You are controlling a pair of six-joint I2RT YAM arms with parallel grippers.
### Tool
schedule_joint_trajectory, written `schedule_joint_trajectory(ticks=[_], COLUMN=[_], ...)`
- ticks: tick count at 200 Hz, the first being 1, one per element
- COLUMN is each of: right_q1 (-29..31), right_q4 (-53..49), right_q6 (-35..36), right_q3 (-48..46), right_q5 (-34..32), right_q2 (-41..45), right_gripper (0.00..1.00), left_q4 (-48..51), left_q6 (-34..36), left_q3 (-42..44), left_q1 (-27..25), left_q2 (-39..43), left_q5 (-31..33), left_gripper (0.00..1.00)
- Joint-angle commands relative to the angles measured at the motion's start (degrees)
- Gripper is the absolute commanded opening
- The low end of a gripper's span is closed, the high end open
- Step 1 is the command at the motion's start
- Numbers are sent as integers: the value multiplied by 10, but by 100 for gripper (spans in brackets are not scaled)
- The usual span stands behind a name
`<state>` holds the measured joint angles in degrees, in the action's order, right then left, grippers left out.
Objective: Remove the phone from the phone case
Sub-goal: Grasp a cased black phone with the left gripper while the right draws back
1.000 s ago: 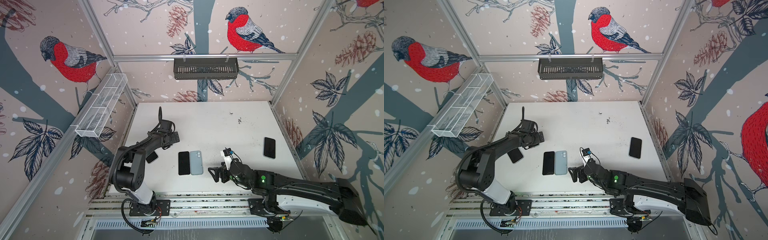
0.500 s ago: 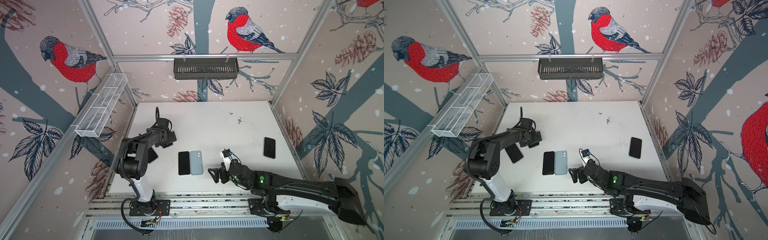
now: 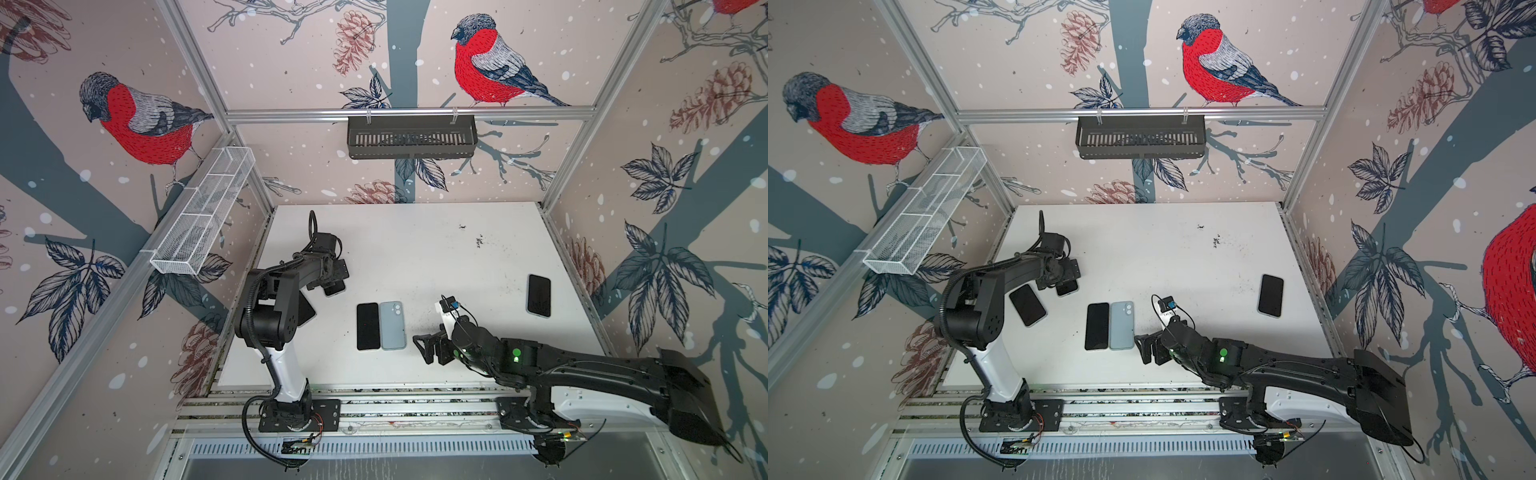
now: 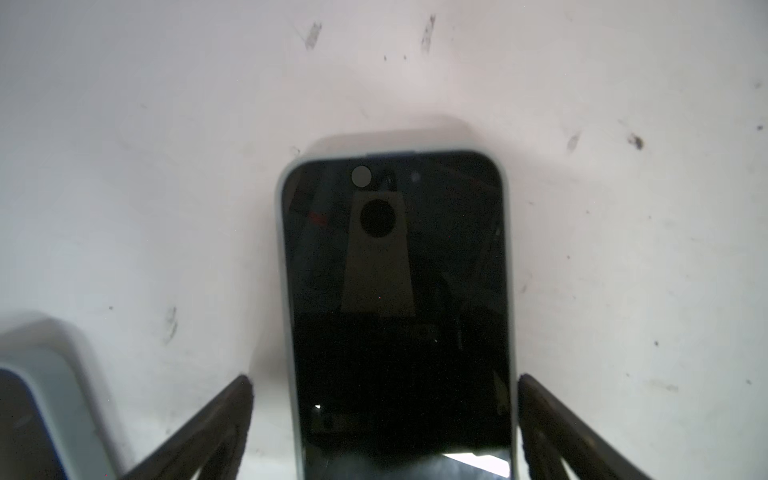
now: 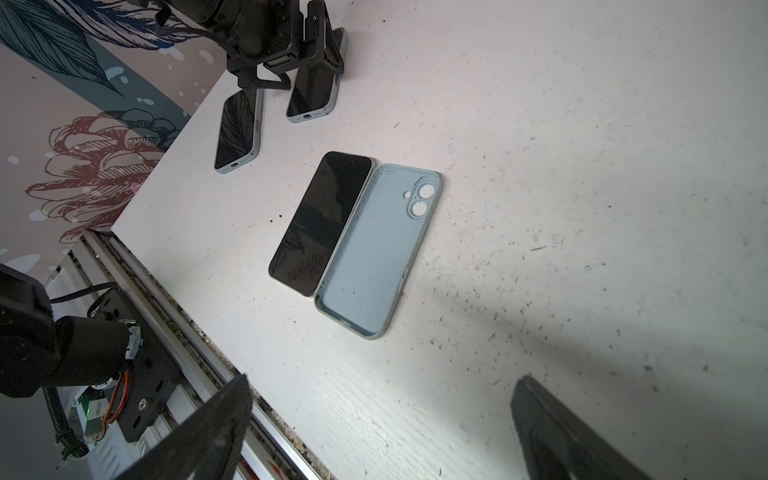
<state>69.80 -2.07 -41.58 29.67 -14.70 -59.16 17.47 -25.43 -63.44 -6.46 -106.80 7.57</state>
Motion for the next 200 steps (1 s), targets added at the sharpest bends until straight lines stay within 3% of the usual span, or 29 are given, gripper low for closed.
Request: schedule_joint_trajectory(ticks=[1, 92, 200], right_q1=[-2, -26, -116], right_q4=[16, 35, 83], right_q6=[12, 24, 42], right_q3=[3, 3, -8], right_q5=[4, 28, 127], right_q2=[-5, -27, -32], right_gripper=[99, 99, 99], left_q4=[26, 29, 17], left_q6=[-5, 7, 15], left_q3=[-9, -19, 8], left_q1=[3, 3, 3], left_q2=[-21, -55, 0], left_q5=[-20, -50, -113], left_gripper=[96, 82, 67])
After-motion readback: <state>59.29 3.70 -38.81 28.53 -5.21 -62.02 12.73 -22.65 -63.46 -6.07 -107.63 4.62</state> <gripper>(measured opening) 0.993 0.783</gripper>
